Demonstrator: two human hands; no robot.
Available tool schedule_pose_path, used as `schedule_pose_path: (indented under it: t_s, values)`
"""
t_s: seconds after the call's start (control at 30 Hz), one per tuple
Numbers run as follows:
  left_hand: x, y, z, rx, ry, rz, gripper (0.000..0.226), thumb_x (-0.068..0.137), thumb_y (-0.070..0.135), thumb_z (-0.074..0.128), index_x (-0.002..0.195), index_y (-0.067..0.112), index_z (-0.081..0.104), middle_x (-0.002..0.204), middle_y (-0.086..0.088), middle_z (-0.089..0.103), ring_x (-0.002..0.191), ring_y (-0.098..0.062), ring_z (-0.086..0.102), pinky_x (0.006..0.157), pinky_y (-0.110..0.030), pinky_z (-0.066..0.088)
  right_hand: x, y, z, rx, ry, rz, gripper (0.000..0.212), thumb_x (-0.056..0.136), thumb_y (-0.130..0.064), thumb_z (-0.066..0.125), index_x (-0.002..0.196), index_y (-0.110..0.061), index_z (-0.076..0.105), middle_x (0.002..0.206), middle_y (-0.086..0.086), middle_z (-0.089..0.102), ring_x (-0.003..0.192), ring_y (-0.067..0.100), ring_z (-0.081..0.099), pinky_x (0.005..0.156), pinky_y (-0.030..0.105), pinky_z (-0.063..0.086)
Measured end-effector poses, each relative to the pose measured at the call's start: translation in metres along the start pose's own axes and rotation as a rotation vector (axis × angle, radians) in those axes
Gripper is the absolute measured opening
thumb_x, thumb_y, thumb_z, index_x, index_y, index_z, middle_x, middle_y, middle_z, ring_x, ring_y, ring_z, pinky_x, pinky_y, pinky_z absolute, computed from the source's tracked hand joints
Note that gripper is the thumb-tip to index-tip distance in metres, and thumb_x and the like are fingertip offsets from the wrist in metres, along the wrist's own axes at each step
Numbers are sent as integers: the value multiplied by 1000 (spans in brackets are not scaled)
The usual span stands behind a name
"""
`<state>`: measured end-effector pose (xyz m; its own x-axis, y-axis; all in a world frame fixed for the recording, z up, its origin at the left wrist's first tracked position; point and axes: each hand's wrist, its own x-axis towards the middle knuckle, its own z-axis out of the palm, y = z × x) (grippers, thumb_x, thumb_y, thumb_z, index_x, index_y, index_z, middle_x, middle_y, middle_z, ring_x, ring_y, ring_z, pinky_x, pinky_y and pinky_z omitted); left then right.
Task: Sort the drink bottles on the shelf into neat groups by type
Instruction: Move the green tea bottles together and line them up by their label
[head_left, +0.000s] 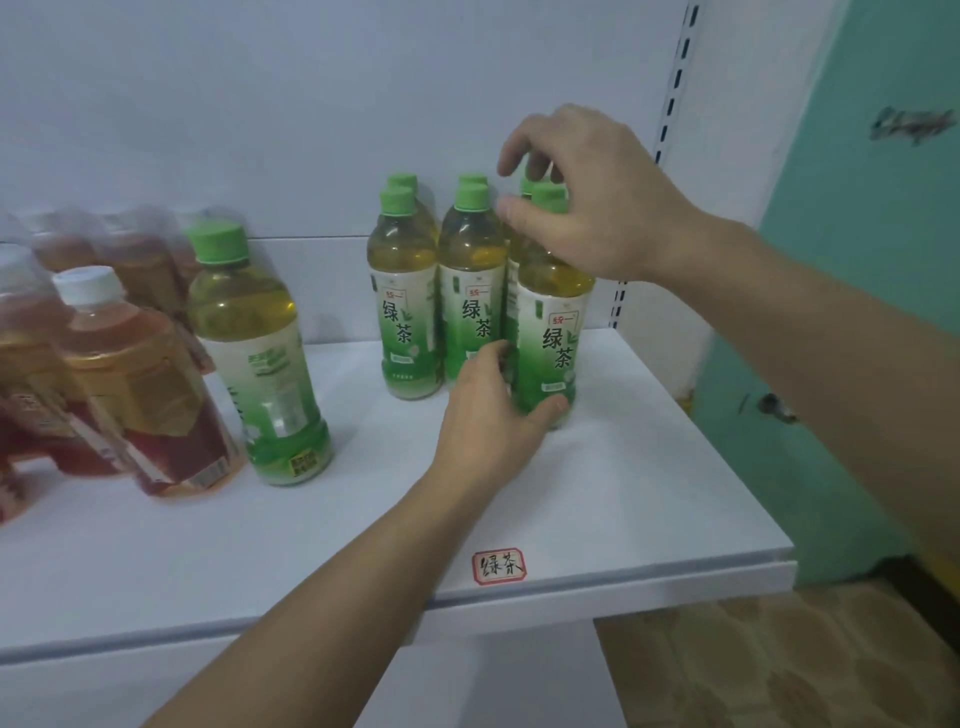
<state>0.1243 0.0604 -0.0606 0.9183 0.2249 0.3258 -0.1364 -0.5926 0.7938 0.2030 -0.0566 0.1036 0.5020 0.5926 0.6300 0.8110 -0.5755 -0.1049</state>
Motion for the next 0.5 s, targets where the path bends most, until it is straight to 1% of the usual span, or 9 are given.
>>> schedule_pose_path:
  t_s: [0.07,0.1,0.2,0.23,0.3,0.33,0.4,0.47,0.5]
  values:
    - [-11,-1,-21,125,10,72,62,85,36,78,139,18,52,130,4,61,113,-6,57,98,-27,48,8,-25,7,60,12,-83,33,91,-49,57,116,-26,61,103,-1,57,88,9,50,81,26,40]
    - [-18,-3,-35,184,42,113,51,87,34,75,133,19,57,125,5,63,107,-3,57,93,-24,47,14,-38,13,96,-12,-120,34,92,-49,56,118,-27,60,104,-1,57,84,3,50,79,23,39]
    - [-43,-13,-75,258,281,261,20,87,14,68,107,15,68,103,4,65,91,-7,59,78,-23,48,31,-79,36,188,-115,-212,38,97,-47,55,129,-27,55,111,-4,56,79,-17,48,74,10,34]
    - [-52,-18,-87,276,380,309,18,85,8,67,102,12,68,100,2,62,90,-10,57,77,-20,46,37,-91,43,223,-148,-244,41,99,-45,55,135,-27,52,115,-6,53,79,-24,46,74,5,31]
    - [-67,-27,-106,309,528,358,21,81,5,64,103,8,66,104,-2,57,95,-16,55,82,-22,43,48,-114,55,300,-204,-298,46,101,-45,53,143,-28,45,118,-9,48,79,-32,42,74,2,31]
    - [-72,-31,-112,315,579,349,25,80,5,64,105,7,65,108,-5,55,100,-19,54,87,-24,43,54,-124,59,324,-224,-312,48,102,-47,51,145,-28,44,118,-10,47,80,-30,44,73,1,31]
    - [-79,-38,-123,293,658,290,34,77,4,65,110,6,62,118,-8,53,112,-20,52,95,-27,44,65,-138,68,317,-246,-301,49,100,-56,50,140,-28,50,113,-9,54,83,-14,51,70,4,32]
    - [-83,-43,-129,252,703,239,45,74,-2,68,118,3,59,125,-12,51,122,-20,47,104,-29,41,74,-146,78,257,-266,-258,49,96,-62,53,121,-21,62,100,-6,60,84,5,54,63,13,33]
    - [-85,-45,-130,236,715,222,51,74,-5,68,123,1,56,128,-14,51,126,-21,45,108,-33,40,77,-149,82,231,-275,-242,50,95,-62,56,112,-16,64,95,-4,60,84,13,53,60,19,33]
